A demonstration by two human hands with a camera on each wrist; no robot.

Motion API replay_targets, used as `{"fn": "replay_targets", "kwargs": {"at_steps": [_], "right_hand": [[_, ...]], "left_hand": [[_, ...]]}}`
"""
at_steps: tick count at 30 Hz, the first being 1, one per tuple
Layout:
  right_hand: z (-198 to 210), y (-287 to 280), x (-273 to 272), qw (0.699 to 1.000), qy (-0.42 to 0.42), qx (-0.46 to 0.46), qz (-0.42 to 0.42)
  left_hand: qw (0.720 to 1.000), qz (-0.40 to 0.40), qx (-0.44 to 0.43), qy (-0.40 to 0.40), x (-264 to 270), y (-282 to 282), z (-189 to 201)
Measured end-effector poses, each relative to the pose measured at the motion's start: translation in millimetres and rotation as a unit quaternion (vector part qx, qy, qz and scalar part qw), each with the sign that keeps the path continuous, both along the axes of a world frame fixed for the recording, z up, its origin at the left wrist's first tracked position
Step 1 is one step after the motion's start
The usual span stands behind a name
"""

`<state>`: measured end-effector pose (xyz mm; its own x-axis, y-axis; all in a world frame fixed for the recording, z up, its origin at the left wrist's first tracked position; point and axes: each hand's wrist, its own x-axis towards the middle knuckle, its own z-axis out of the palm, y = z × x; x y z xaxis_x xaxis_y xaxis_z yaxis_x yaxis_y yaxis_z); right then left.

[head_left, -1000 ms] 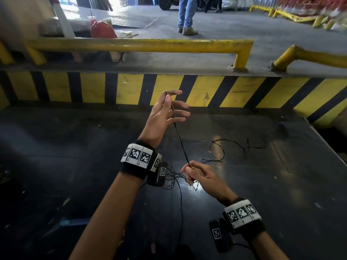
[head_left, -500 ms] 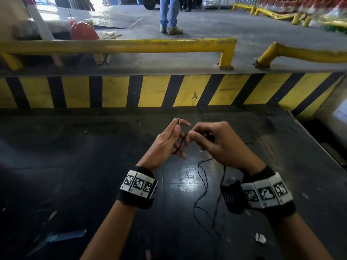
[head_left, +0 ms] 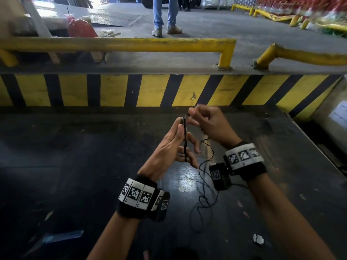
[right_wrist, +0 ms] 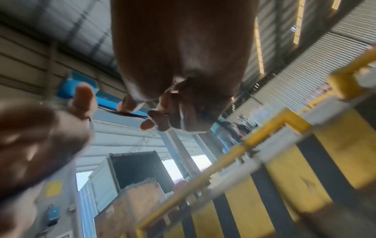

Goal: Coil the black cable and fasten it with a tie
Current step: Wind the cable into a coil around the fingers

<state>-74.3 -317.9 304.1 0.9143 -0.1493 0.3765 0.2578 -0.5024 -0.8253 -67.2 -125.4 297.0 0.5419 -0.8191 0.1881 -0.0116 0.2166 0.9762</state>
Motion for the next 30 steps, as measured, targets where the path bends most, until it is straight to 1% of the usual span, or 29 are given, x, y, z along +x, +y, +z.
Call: {"fn": "replay_targets", "kwargs": {"at_steps": [3,5,8,10,13,16,18,19,22,24,26,28,30], "right_hand": [[-67,18,-3,0.993,0.073,0.094,0.016],[-97,40,-19,0.985,0.108,0.132,0.026],[-119,69,-49,0.973,0.149,0.164,0.070],[-119,77,-63,0.975,0.149,0.138,0.094],[-90,73,-74,0.983,0.126,0.090,0.101],[-35,61,-79,0.993,0.066,0.010,0.094],[3,50,-78,0.996,0.030,-0.020,0.076],[20,44,-77,0.997,0.016,-0.033,0.065],[57,31,-64,0.994,-0.012,-0.099,0.034],[65,25,-49,0.993,-0.024,-0.117,0.025],[64,19,-31,0.993,-0.026,-0.112,0.015],[53,13,-15,0.995,-0.022,-0.100,0.006],[30,9,-2,0.997,0.003,-0.076,-0.005]], "left_hand": [[0.999,0.023,-0.033,0.010,13,0,2],[0.998,0.048,-0.044,0.009,24,0,4],[0.995,0.089,-0.046,0.010,43,1,7],[0.991,0.127,-0.031,-0.010,57,1,7],[0.984,0.171,0.026,-0.053,74,-1,2],[0.978,0.168,0.084,-0.092,78,-2,-12],[0.977,0.152,0.099,-0.112,71,0,-23],[0.980,0.136,0.097,-0.110,65,0,-27],[0.993,0.078,0.071,-0.052,36,3,-28],[0.998,0.046,0.049,-0.021,16,4,-24],[0.999,0.029,0.030,0.004,3,6,-22],[0.999,0.016,0.018,0.026,-5,8,-18],[0.999,0.010,0.010,0.030,-8,10,-15]]}}
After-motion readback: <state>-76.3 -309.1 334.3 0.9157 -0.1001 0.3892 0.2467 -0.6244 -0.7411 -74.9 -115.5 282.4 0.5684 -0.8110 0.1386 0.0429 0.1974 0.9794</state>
